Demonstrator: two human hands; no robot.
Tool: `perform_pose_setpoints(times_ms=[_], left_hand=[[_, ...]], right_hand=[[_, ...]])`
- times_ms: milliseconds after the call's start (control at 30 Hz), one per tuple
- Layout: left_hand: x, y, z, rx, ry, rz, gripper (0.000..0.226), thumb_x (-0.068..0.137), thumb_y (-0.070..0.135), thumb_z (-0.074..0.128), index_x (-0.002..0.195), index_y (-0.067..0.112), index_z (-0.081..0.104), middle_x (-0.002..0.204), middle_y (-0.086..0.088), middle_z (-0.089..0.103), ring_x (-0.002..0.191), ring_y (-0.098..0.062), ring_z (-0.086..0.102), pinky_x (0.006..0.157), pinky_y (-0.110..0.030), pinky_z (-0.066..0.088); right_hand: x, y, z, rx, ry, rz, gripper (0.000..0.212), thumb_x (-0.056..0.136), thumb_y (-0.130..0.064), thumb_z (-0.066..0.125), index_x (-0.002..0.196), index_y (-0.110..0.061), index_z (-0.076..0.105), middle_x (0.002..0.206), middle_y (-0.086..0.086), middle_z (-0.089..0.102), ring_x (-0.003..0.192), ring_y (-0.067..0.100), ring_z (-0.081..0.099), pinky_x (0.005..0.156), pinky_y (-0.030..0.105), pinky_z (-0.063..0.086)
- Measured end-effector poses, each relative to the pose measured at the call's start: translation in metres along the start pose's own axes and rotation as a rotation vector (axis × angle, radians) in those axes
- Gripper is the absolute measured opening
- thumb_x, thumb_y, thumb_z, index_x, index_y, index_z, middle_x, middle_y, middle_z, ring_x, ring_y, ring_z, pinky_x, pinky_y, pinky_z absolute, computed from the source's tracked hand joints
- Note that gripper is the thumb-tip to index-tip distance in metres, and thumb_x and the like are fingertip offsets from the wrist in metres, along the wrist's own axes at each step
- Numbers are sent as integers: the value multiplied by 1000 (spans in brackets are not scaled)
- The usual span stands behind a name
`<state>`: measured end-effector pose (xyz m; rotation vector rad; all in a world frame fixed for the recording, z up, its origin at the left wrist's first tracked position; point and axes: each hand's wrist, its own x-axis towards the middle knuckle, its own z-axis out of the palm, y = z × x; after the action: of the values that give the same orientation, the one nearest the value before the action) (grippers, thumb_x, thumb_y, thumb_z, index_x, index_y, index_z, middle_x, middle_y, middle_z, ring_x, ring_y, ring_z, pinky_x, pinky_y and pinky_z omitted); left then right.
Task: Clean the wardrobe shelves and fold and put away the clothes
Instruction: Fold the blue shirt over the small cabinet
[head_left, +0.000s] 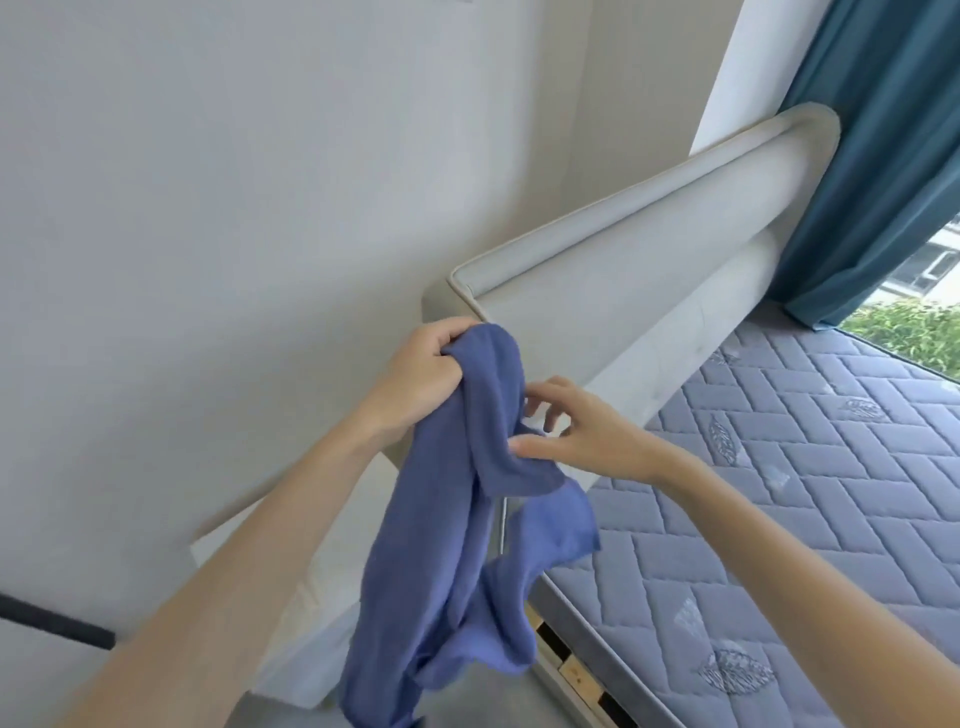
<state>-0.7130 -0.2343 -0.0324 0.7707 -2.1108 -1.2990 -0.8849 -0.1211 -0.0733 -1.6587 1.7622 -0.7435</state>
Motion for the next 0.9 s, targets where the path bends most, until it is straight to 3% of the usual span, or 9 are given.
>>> perform_pose_setpoints(times_ms=[100, 233, 300, 367, 467, 567, 733, 800, 900], left_hand=[[6, 21, 21, 18, -18, 100, 40, 78, -16, 32, 92, 1, 65, 82, -11, 67, 76, -9, 60, 68, -22, 46], [12, 31, 31, -80, 37, 160, 48, 81, -17, 37, 83, 24, 62, 67, 22, 63, 65, 9, 56, 60, -8, 40], [14, 29, 37, -74, 3, 154, 34, 90, -2, 52, 83, 31, 56, 70, 24, 60, 63, 11, 53, 60, -7, 38], [12, 18, 46, -48, -128, 61, 16, 90, 25, 64, 99, 33, 54, 95, 20, 61, 79, 13, 56, 68, -7, 40], [7, -10, 69, -14, -367, 5, 62, 80, 36, 75, 132, 33, 42, 128, 17, 51, 114, 9, 47, 87, -15, 40], [2, -30, 105, 7, -435, -15, 74, 76, 38, 79, 138, 28, 41, 135, 18, 46, 123, 2, 43, 97, -19, 34], [12, -47, 155, 16, -384, -32, 30, 88, 29, 67, 115, 19, 59, 125, 7, 59, 117, -11, 53, 100, -27, 41], [13, -46, 163, 49, -404, -28, 8, 93, 22, 58, 101, 21, 58, 107, 3, 66, 102, -15, 59, 84, -24, 45], [13, -43, 162, 23, -357, -49, 11, 96, 13, 48, 90, 22, 50, 63, 7, 54, 63, -17, 48, 54, -22, 34]], right_hand=[[-16, 14, 0, -52, 113, -2, 18, 93, -35, 60, 97, -20, 67, 96, -1, 59, 83, 15, 55, 77, 30, 47], [-36, 6, -23, 252, 420, 100, 23, 101, -22, 48, 101, -1, 54, 70, 9, 58, 59, 19, 57, 66, 42, 50], [-44, -8, -38, 474, 572, 98, 20, 102, -15, 44, 107, 1, 54, 70, 9, 61, 59, 20, 60, 62, 35, 56], [-49, -23, -51, 636, 689, 73, 18, 102, -12, 44, 108, -4, 59, 71, 5, 65, 60, 19, 64, 61, 29, 58], [-52, -40, -65, 794, 784, 45, 17, 102, -12, 46, 98, -10, 62, 69, 2, 68, 60, 18, 66, 58, 25, 57], [-59, -53, -77, 875, 863, 35, 17, 101, -14, 48, 98, -9, 64, 74, 5, 71, 64, 18, 69, 58, 23, 57], [-75, -52, -97, 1026, 980, 13, 16, 100, -17, 51, 102, -6, 63, 72, 4, 70, 62, 14, 68, 61, 21, 58], [-84, -42, -104, 1067, 1037, 26, 15, 100, -17, 51, 102, -7, 62, 74, 3, 70, 62, 15, 68, 61, 21, 57], [-99, -17, -112, 1127, 1101, 70, 14, 101, -14, 50, 99, -7, 61, 80, 5, 71, 68, 17, 71, 64, 23, 59]])
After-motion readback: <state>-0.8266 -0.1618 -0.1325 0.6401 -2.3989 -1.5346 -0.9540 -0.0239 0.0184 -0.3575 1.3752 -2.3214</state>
